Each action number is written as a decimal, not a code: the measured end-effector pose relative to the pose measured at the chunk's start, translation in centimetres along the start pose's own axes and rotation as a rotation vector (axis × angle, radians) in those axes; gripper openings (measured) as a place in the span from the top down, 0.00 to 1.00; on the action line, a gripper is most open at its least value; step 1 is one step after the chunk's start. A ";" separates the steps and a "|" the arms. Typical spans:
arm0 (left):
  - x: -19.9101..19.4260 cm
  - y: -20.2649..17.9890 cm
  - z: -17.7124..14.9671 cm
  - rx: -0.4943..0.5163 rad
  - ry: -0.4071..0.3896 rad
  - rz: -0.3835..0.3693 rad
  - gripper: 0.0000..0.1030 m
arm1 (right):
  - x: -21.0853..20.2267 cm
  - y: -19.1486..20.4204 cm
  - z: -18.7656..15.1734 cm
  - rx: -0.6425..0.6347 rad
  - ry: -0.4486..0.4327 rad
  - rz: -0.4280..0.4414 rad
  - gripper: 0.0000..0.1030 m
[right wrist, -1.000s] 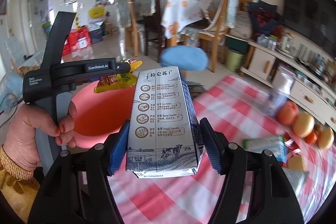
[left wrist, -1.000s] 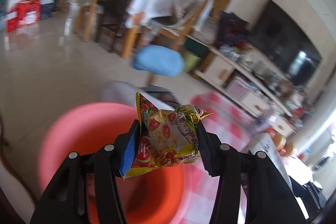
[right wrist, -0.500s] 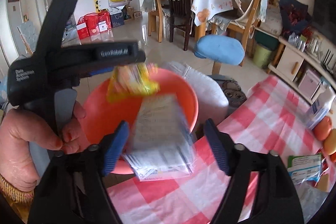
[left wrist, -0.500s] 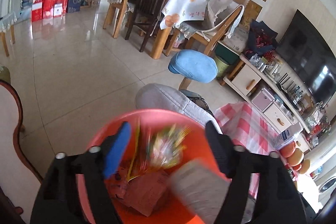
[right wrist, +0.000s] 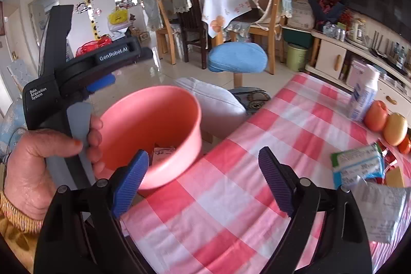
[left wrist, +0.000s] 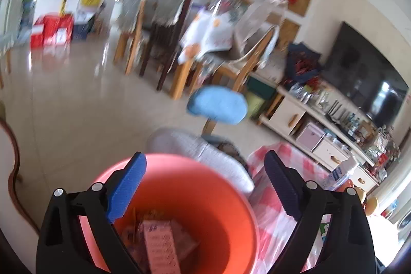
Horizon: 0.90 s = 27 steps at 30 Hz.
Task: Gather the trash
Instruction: 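Open the left tool over the bucket while the right tool releases the carton into it, then bring both open tools back from the bucket to the table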
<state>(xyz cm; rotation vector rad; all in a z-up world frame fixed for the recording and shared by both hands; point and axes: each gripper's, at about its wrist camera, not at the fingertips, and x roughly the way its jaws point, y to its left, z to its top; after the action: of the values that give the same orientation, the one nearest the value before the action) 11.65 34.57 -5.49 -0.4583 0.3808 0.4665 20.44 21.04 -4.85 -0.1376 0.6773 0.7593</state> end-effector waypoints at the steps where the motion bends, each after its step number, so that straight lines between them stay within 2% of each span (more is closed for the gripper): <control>1: -0.2 -0.6 0.0 0.018 -0.027 -0.017 0.10 | -0.3 -0.2 -0.3 0.001 -0.002 -0.008 0.14; 3: -0.8 -1.8 -0.4 0.045 -0.074 -0.065 0.10 | -1.0 -0.6 -0.8 -0.001 -0.008 -0.027 0.14; 7: -0.9 -3.3 -0.9 0.048 -0.088 -0.122 0.10 | -2.3 -1.8 -1.8 0.005 -0.022 -0.052 0.14; 9: -1.1 -4.2 -1.2 0.068 -0.099 -0.122 0.10 | -3.0 -2.6 -2.2 0.026 -0.032 -0.059 0.11; 12: -1.8 -6.5 -1.9 0.202 -0.146 -0.081 0.10 | -4.3 -4.0 -3.1 0.070 -0.053 -0.067 0.08; 14: -2.2 -7.7 -2.4 0.253 -0.150 -0.083 0.10 | -5.0 -4.9 -3.5 0.090 -0.057 -0.080 0.08; 19: -2.3 -10.1 -3.2 0.319 -0.117 -0.122 0.10 | -7.0 -7.0 -4.8 0.148 -0.097 -0.101 0.06; 27: -1.9 -13.9 -5.6 0.390 -0.023 -0.235 0.10 | -9.9 -10.1 -6.4 0.185 -0.117 -0.127 0.04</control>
<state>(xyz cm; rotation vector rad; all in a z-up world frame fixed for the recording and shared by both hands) 15.68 20.05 -4.72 -0.1154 0.3801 0.1614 18.78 5.59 -5.00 0.0321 0.6181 0.5752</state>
